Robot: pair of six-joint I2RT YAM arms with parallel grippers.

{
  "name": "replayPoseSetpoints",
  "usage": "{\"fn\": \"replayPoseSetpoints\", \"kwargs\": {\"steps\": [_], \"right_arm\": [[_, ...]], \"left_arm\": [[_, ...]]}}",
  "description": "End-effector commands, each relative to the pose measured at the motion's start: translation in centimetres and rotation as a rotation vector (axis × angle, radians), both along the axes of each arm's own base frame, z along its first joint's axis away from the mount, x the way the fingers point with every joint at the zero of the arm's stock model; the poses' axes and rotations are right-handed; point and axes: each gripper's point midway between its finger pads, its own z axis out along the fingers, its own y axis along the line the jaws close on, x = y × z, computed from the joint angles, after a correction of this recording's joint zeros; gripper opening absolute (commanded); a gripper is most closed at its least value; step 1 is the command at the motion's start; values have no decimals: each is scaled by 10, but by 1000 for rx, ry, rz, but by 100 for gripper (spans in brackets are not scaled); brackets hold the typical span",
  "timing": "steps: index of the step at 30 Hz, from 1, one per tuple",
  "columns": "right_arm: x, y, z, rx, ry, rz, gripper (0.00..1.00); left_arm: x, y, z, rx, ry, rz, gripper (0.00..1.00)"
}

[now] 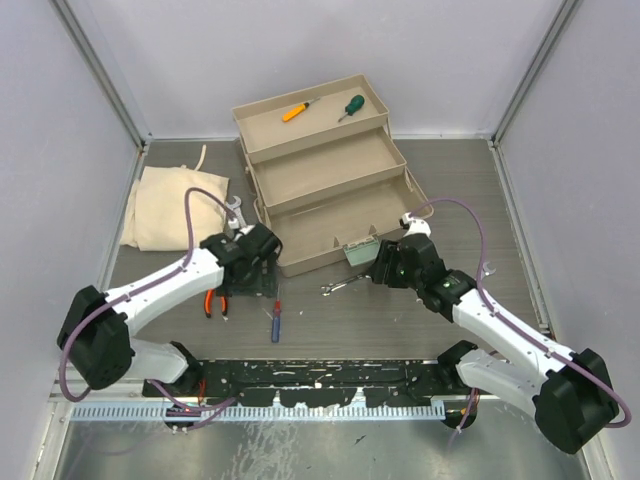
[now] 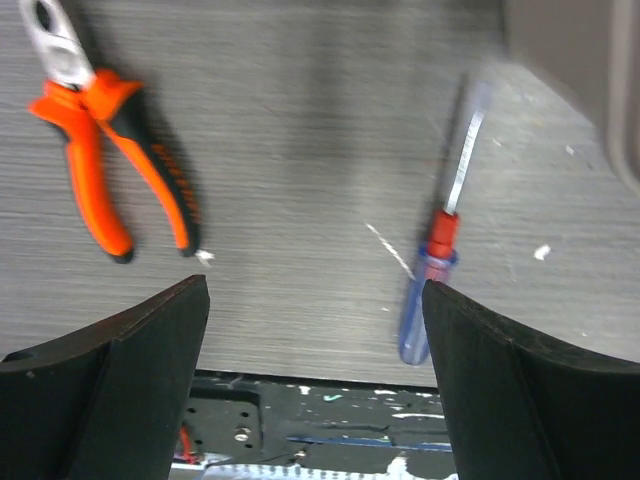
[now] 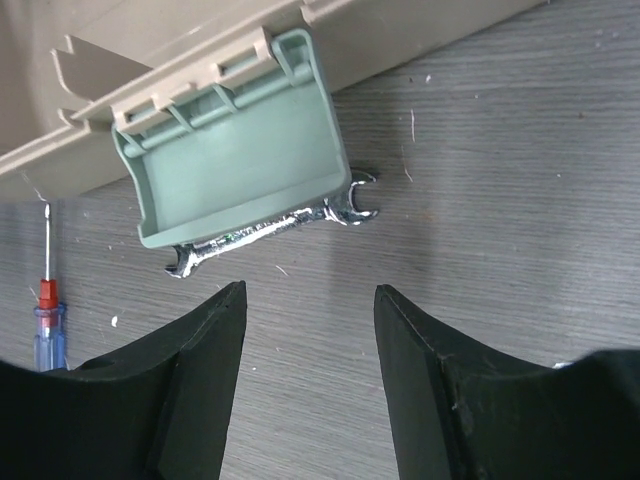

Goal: Sort the tools into containers
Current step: Pick up the screwdriver from the center of the board.

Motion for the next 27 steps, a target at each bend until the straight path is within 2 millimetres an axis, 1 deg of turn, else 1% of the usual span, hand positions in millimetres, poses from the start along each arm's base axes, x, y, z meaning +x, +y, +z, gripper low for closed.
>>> {"fn": "replayPoseSetpoints", "kwargs": {"steps": [1, 3, 4, 8, 10, 14, 18, 24, 25, 27], "right_arm": [[5, 3, 5, 37, -25, -17, 59], [4, 3, 2, 37, -18, -20, 59], [3, 2, 1, 37, -17, -21, 59], [1, 0, -3, 35, -8, -30, 59], [0, -2, -2, 32, -11, -37, 59], [-2, -8, 0, 27, -23, -57, 59], [-3, -11, 4, 26, -37, -68, 59], [-5, -11, 3, 25, -30, -65, 59], [-5, -11, 3, 26, -29, -66, 59], [-4, -12, 5, 26, -32, -69, 59]], "left_arm": [[-3, -41, -2, -67, -79, 8, 85], [-13, -55, -10, -34, -62, -38, 82], [-16, -59, -14, -14, -54, -51, 80], [-29, -71, -26, 46, -35, -99, 69], [-32, -73, -33, 53, -24, -106, 65], [-40, -72, -50, 45, 11, -106, 58], [-44, -78, -61, 4, 26, -120, 53], [-53, -71, -77, -2, 45, -125, 53], [-55, -69, -80, -3, 47, -123, 52], [-57, -66, -84, 2, 53, -117, 47]]}}
